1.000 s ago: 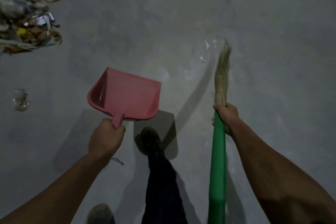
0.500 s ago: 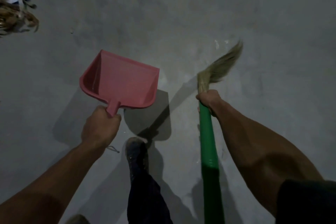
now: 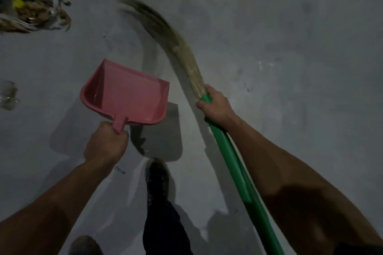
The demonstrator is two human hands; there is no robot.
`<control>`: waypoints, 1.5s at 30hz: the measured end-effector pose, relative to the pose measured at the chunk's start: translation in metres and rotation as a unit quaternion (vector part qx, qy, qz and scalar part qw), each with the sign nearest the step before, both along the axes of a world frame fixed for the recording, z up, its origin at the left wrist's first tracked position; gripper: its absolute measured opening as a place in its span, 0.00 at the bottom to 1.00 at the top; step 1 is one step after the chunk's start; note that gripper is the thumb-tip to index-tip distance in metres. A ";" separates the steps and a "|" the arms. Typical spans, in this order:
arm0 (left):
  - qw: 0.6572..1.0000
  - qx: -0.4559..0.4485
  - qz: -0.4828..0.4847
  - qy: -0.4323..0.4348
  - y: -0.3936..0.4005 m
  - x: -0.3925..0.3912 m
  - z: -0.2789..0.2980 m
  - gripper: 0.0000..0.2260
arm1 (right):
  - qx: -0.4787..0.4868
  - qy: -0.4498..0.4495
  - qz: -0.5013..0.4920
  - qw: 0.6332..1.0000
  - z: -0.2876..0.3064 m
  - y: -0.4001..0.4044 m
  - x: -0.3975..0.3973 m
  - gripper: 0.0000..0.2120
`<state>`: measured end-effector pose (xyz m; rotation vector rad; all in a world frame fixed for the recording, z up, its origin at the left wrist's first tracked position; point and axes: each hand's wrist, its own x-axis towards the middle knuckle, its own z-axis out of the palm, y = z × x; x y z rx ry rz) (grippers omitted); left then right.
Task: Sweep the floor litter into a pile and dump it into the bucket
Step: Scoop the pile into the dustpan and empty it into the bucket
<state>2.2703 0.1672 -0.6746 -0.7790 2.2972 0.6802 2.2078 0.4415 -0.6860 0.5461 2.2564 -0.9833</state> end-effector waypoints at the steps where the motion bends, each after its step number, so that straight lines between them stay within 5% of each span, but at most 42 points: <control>1: 1.000 -0.002 0.011 -0.006 -0.005 0.001 0.002 0.08 | -0.007 0.009 -0.031 0.999 0.003 0.005 0.000 0.29; 5: 0.997 0.007 0.064 -0.030 -0.038 0.009 0.007 0.13 | 0.005 -0.049 -0.124 0.991 0.014 0.020 0.007 0.32; 8: 0.994 0.011 0.105 -0.043 -0.065 0.016 0.010 0.15 | -0.021 -0.132 -0.163 0.978 0.018 0.005 0.013 0.20; 10: 0.990 0.015 0.129 -0.047 -0.085 0.021 0.011 0.15 | -0.028 -0.179 -0.139 0.974 0.018 -0.028 0.015 0.15; 15: 0.984 -0.007 0.167 -0.067 -0.151 0.032 0.010 0.17 | -0.055 -0.177 -0.006 0.983 0.005 -0.152 0.010 0.24; 18: 0.984 -0.025 0.162 -0.065 -0.194 0.035 0.008 0.21 | -0.125 -0.161 -0.011 0.979 0.015 -0.220 -0.005 0.14; 24: 0.986 -0.019 0.149 -0.072 -0.267 0.033 0.016 0.20 | -0.195 -0.089 -0.173 0.961 0.067 -0.268 -0.010 0.07; 32: 0.993 -0.006 0.075 -0.086 -0.343 0.029 0.034 0.19 | -0.055 -0.198 -0.402 0.892 0.061 -0.264 0.128 0.06; 37: 0.993 -0.020 0.072 -0.090 -0.369 0.034 0.022 0.18 | -0.069 -0.238 -0.320 0.914 0.034 -0.348 0.154 0.10; 45: 0.988 -0.018 0.119 -0.094 -0.409 0.056 0.015 0.20 | -0.163 -0.187 -0.189 0.950 0.034 -0.476 0.051 0.16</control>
